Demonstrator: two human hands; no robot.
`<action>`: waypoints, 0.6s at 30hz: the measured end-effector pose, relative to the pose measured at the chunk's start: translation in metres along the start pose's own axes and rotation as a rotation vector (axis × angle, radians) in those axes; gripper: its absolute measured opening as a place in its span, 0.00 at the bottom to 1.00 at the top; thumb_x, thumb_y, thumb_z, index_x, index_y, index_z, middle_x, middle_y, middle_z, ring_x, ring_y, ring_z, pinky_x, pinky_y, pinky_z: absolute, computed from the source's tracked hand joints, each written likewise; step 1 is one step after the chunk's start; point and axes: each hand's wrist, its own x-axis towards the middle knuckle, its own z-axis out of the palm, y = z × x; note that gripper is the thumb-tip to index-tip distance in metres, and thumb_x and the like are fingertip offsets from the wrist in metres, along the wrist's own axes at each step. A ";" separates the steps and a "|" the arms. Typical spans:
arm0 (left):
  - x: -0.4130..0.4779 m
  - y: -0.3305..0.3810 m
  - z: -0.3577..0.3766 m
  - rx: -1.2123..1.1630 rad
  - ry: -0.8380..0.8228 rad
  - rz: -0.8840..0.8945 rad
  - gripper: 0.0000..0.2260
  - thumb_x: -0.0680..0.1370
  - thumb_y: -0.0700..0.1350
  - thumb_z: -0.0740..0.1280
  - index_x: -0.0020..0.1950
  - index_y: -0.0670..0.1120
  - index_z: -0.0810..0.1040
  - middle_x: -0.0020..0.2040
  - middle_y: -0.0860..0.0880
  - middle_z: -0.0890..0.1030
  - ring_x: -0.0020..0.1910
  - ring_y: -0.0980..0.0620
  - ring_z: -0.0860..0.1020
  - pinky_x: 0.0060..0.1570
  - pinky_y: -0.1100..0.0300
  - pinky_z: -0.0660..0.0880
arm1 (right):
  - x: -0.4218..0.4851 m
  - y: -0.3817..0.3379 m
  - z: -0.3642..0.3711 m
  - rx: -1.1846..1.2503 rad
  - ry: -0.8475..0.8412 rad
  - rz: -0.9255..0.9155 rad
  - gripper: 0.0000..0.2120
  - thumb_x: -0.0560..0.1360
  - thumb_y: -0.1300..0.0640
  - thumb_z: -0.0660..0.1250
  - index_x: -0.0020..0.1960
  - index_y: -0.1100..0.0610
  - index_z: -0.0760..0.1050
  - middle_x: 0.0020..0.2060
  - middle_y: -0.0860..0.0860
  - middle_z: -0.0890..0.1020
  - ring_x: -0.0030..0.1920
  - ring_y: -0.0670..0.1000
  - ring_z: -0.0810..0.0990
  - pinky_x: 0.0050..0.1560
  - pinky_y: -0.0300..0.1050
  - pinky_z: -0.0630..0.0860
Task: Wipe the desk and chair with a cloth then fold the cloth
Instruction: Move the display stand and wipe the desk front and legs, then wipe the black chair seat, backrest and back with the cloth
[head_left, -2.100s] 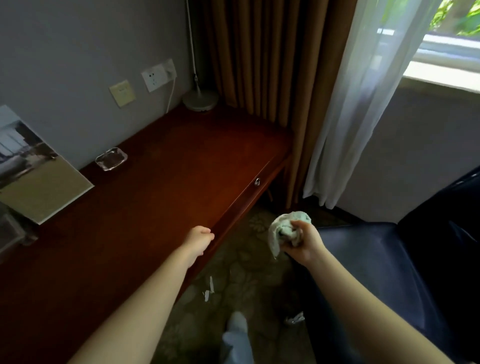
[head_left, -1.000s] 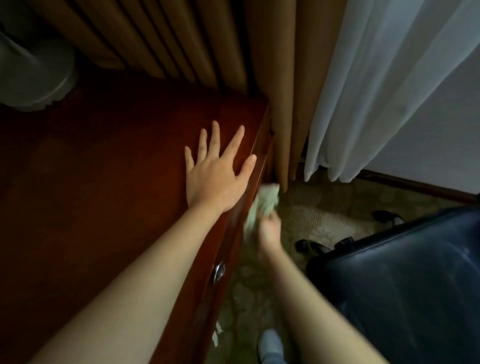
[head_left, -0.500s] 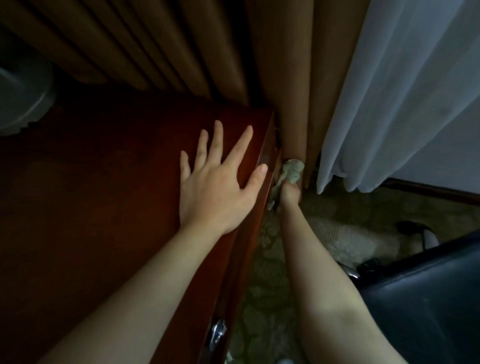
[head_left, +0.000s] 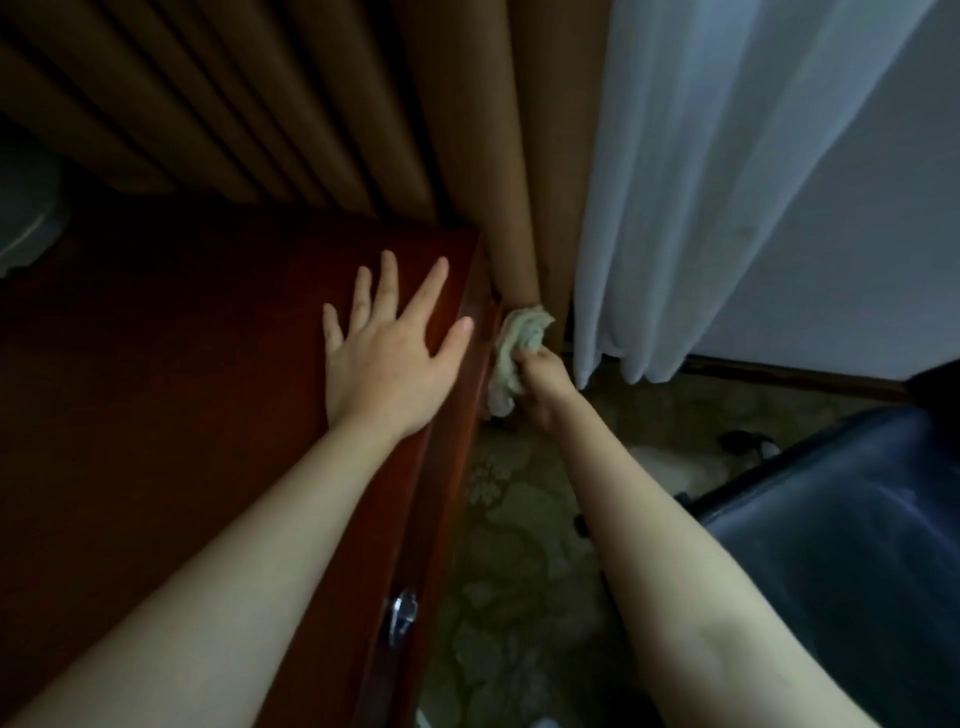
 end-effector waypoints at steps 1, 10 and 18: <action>0.000 -0.001 0.000 -0.005 -0.007 -0.010 0.26 0.79 0.65 0.48 0.76 0.64 0.45 0.78 0.51 0.44 0.77 0.50 0.42 0.73 0.45 0.43 | -0.021 -0.005 -0.008 0.092 -0.065 -0.009 0.16 0.81 0.59 0.56 0.67 0.60 0.70 0.57 0.57 0.79 0.55 0.55 0.80 0.55 0.50 0.77; -0.033 0.031 -0.015 -0.153 -0.190 -0.059 0.25 0.83 0.52 0.51 0.78 0.52 0.48 0.79 0.47 0.47 0.77 0.47 0.46 0.74 0.47 0.48 | -0.284 -0.004 -0.185 0.396 0.337 -0.080 0.11 0.77 0.66 0.56 0.54 0.63 0.75 0.34 0.57 0.83 0.31 0.52 0.82 0.31 0.45 0.80; -0.114 0.167 -0.097 -0.697 -0.520 -0.173 0.22 0.82 0.47 0.56 0.75 0.42 0.60 0.74 0.42 0.64 0.71 0.41 0.64 0.68 0.52 0.62 | -0.471 -0.061 -0.313 0.466 0.608 -0.338 0.10 0.80 0.63 0.55 0.55 0.58 0.73 0.31 0.54 0.82 0.30 0.50 0.82 0.30 0.45 0.80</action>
